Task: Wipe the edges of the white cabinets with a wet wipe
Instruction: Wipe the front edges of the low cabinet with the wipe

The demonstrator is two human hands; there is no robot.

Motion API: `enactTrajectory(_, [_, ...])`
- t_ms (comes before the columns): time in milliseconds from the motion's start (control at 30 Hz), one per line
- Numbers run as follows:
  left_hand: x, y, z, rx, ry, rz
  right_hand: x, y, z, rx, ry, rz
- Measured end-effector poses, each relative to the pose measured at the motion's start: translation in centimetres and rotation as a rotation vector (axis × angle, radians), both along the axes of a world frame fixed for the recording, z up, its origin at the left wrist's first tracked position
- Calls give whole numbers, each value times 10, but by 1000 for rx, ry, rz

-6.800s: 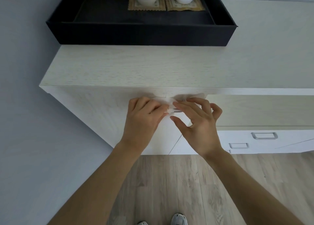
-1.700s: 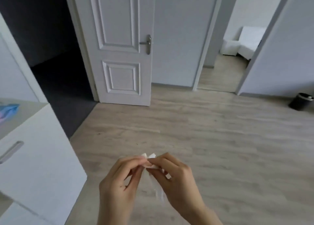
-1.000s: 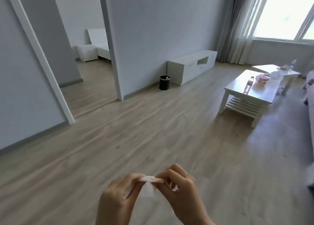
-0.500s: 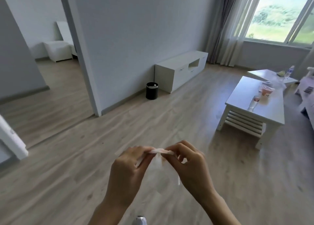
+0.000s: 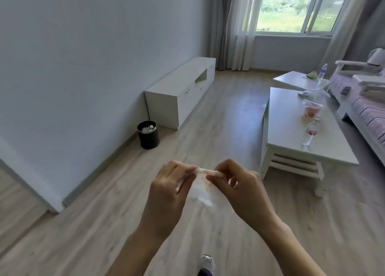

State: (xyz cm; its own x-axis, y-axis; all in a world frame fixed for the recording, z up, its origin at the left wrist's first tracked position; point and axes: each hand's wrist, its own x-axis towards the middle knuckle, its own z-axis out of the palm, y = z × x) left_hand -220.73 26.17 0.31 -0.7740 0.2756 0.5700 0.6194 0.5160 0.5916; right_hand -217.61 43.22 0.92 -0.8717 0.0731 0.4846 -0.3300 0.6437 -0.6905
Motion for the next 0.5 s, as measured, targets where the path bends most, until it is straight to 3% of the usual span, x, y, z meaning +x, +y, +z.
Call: enactTrajectory(500, [-592,160,11,56,5,-16,-591,170,14,130,-17,29])
